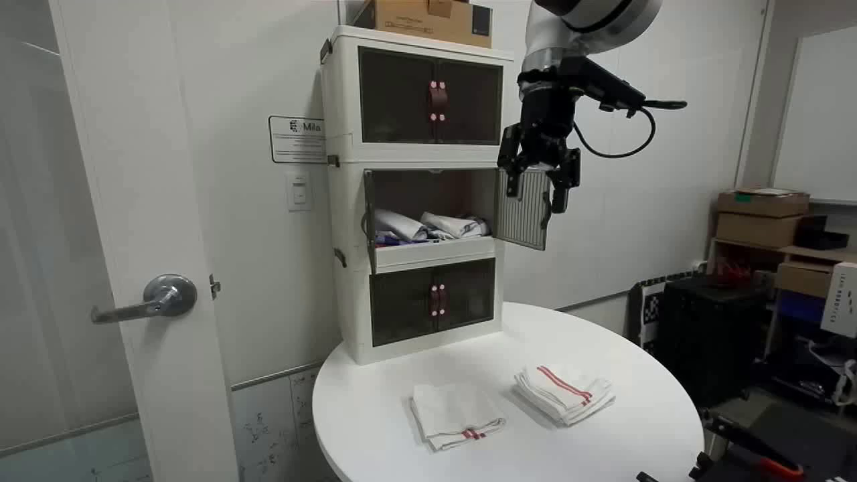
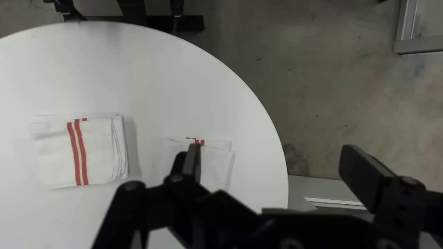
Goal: Pick up the white and red towel on the right and place it in the open cabinet
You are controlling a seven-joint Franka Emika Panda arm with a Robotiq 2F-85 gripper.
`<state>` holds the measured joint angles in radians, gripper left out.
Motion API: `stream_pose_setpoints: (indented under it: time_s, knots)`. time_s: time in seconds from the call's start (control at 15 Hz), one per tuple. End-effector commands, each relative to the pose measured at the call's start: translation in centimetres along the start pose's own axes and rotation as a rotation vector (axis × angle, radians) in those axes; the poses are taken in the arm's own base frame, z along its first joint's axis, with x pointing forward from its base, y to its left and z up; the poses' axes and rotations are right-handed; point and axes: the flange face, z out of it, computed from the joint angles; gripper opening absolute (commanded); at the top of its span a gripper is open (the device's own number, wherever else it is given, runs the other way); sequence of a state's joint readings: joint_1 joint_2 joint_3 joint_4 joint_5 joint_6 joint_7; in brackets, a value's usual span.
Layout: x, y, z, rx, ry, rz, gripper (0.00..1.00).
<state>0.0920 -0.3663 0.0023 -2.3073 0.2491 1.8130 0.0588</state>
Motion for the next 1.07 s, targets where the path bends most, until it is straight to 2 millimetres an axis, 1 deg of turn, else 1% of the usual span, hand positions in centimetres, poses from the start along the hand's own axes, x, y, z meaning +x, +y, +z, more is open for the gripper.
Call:
stream_pose_setpoints:
  time_s: [0.0,0.33,0.4,0.47,0.53,0.73,0.8,1.0]
  knots:
    - [0.0,0.0,0.0,0.0,0.0,0.0,1.0]
    - [0.0,0.0,-0.1,0.0,0.0,0.0,1.0]
    - [0.4,0.1,0.3,-0.004,-0.006,0.012,1.0]
    - [1.2,0.5,0.9,-0.008,-0.015,0.023,1.0]
    - [2.1,1.0,1.5,-0.008,-0.014,0.038,1.0]
    - [7.4,4.2,5.7,-0.011,-0.017,0.11,1.0]
    - [8.8,5.1,7.0,-0.002,-0.01,0.131,1.0]
    - [13.4,8.0,12.3,-0.007,-0.022,0.189,1.0]
